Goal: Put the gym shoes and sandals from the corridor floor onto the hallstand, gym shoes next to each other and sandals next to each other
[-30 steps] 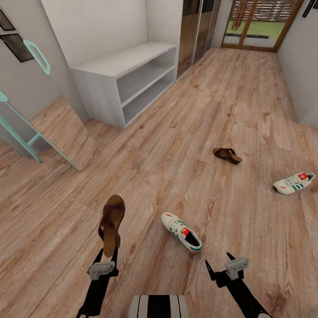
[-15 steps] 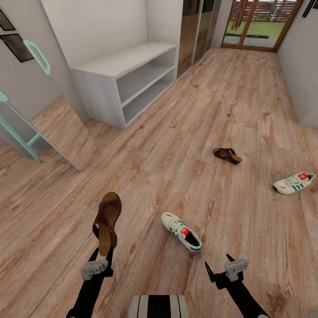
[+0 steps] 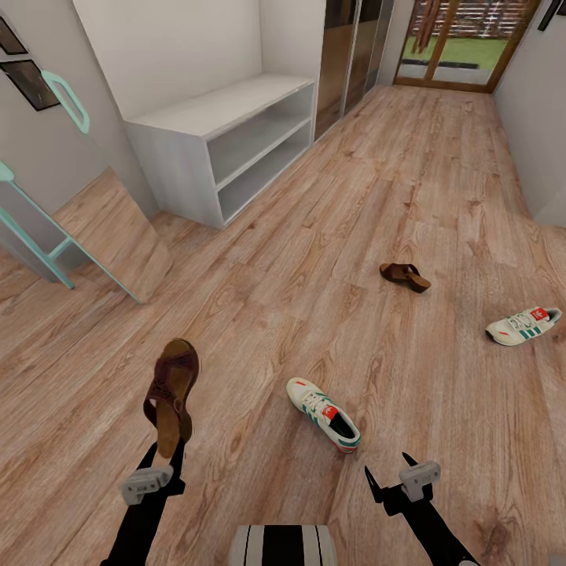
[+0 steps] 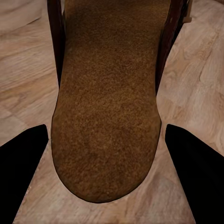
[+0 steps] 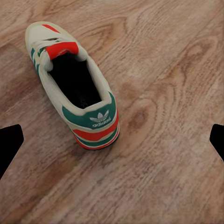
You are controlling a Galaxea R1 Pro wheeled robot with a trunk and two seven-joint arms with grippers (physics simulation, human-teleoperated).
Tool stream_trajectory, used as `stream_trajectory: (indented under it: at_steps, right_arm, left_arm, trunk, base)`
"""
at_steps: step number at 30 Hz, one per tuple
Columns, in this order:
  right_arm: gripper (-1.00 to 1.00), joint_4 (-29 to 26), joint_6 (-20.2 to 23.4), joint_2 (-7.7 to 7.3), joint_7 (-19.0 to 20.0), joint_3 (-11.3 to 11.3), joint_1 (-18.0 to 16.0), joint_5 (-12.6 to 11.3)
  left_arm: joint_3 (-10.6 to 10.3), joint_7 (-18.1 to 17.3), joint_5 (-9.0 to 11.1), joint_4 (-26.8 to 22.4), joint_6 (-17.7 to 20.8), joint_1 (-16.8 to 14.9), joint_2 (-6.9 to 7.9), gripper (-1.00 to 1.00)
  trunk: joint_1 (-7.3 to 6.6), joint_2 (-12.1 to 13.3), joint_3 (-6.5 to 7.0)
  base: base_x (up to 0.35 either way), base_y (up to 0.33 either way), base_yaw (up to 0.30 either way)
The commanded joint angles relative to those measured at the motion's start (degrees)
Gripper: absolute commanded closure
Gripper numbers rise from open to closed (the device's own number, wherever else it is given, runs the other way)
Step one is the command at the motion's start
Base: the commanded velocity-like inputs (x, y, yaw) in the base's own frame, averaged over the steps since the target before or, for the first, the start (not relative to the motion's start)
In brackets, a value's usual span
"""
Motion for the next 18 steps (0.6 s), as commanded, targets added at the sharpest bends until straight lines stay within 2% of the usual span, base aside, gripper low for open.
stream_trajectory:
  at_steps: [1,5,10,12,13,16,17,18]
  right_arm:
    - [-1.00,0.0,0.0,0.00,0.0,0.0,0.0,0.0]
    - [-1.00,0.0,0.0,0.00,0.0,0.0,0.0,0.0]
    - [-1.00,0.0,0.0,0.01,0.0,0.0,0.0,-0.1]
    - [-1.00,0.0,0.0,-0.03,-0.1,0.0,0.0,-0.2]
    - [-1.00,0.0,0.0,-0.03,-0.1,0.0,0.0,-0.2]
    - [-1.00,0.0,0.0,-0.09,-0.1,-0.1,0.0,-0.3]
    - [-1.00,0.0,0.0,-0.09,-0.1,-0.1,0.0,-0.3]
    - [-1.00,0.0,0.0,-0.09,-0.1,-0.1,0.0,-0.3]
  left_arm:
    - [0.1,0.6,-0.3,-0.4,0.0,0.1,0.12,1.00]
    - [0.5,1.6,-1.1,-1.1,0.2,0.2,0.37,1.00]
    - [0.9,2.6,-4.2,-3.3,0.9,0.4,0.61,1.00]
    - [0.8,2.8,-5.9,-5.6,2.9,0.4,0.64,1.00]
    - [0.8,2.8,-5.9,-5.6,2.9,0.4,0.64,1.00]
    - [0.5,2.9,-7.9,-10.3,9.1,0.2,0.56,1.00]
    - [0.5,2.9,-7.9,-10.3,9.1,0.2,0.56,1.00]
    - [0.3,2.9,-8.4,-11.6,11.3,0.1,0.48,1.00]
  trunk:
    - [0.00,0.0,0.00]
    - [0.00,0.0,0.00]
    - [0.00,0.0,0.00]
    - [0.00,0.0,0.00]
    - [0.00,0.0,0.00]
    - [0.00,0.0,0.00]
    - [0.00,0.0,0.00]
    - [0.00,0.0,0.00]
  base:
    - [0.000,0.000,0.000]
    - [0.000,0.000,0.000]
    - [0.000,0.000,0.000]
    - [0.000,0.000,0.000]
    - [0.000,0.000,0.000]
    - [0.000,0.000,0.000]
    - [0.000,0.000,0.000]
    - [0.000,0.000,0.000]
